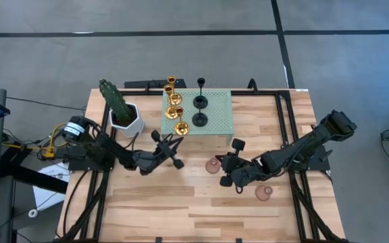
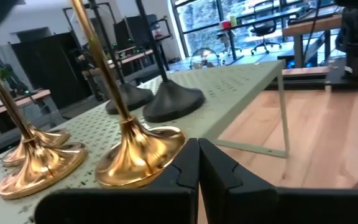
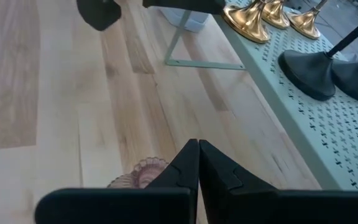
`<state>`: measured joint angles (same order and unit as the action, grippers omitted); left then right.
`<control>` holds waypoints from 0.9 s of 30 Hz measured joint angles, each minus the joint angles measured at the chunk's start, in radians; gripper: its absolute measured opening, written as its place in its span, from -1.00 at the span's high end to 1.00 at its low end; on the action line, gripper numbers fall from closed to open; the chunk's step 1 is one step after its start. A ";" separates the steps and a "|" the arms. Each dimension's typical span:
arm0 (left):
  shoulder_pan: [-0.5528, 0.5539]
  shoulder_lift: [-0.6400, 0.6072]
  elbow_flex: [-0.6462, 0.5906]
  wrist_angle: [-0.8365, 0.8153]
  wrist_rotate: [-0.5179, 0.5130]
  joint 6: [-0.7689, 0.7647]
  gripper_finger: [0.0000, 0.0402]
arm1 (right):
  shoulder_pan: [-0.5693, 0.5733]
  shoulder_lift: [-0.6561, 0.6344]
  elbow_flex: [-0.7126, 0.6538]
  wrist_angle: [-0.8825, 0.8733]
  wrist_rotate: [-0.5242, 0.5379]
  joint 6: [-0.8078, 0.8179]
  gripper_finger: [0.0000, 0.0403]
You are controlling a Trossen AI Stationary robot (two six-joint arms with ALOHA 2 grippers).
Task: Pick & Place candle stick holders
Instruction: Put the gold candle holder on the shelf, then put the right violet candle holder on the shelf
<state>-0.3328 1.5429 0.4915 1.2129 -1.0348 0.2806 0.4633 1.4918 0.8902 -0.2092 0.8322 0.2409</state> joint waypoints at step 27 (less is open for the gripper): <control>0.076 -0.001 0.000 -0.016 0.030 -0.019 0.99 | 0.000 0.000 0.000 0.000 -0.003 0.005 1.00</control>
<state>-0.2569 1.5421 0.4915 1.1965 -1.0051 0.2611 0.4633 1.4914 0.8902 -0.2089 0.8291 0.2455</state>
